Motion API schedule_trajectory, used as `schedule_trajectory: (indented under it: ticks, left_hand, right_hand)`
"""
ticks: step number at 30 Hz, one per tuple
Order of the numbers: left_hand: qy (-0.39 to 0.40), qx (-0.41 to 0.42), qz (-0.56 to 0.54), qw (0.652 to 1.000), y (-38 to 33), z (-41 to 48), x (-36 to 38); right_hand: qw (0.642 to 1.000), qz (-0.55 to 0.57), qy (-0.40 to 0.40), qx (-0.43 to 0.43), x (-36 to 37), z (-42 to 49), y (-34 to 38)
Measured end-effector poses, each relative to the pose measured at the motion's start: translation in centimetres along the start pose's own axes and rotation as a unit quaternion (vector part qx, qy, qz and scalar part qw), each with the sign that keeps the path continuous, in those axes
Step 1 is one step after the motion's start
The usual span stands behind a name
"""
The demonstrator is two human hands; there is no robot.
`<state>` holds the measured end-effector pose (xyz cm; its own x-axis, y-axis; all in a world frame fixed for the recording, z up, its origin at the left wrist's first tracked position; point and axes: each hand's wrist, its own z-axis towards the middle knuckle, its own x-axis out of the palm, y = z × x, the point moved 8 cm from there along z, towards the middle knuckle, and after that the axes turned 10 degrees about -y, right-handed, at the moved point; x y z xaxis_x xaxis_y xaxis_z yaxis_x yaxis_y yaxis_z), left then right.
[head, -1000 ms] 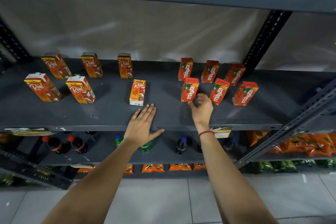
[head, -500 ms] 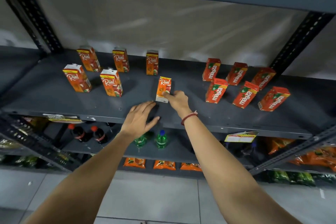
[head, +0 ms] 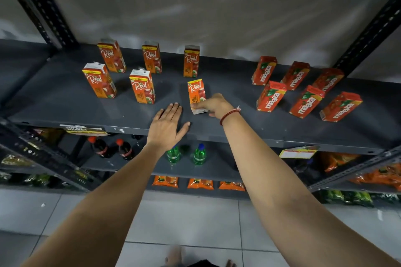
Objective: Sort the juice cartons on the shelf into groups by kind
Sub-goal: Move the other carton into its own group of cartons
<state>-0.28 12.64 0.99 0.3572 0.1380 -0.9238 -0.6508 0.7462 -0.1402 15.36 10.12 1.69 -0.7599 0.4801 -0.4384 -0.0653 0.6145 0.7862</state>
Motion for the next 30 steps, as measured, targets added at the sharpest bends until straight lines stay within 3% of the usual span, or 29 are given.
schedule_trajectory:
  ticks: [8,12,23,30]
  left_hand:
    - [-0.001,-0.006,-0.014,1.0,-0.1,-0.4,0.0]
    - [0.0,-0.008,-0.013,1.0,-0.1,-0.3,-0.1]
    - [-0.001,-0.01,-0.025,1.0,-0.2,-0.4,-0.2]
    - [-0.006,-0.011,-0.029,1.0,-0.2,-0.2,-0.3]
  right_hand:
    - [0.977,0.205,-0.015,-0.059,1.2,-2.7,-2.3]
    - [0.973,0.203,-0.022,-0.112,0.9,-3.4,-2.5]
    - [0.965,0.229,-0.033,-0.126,0.3,-3.5,-2.5]
    - [0.967,0.159,-0.107,-0.17,-0.9,-1.6,-0.7]
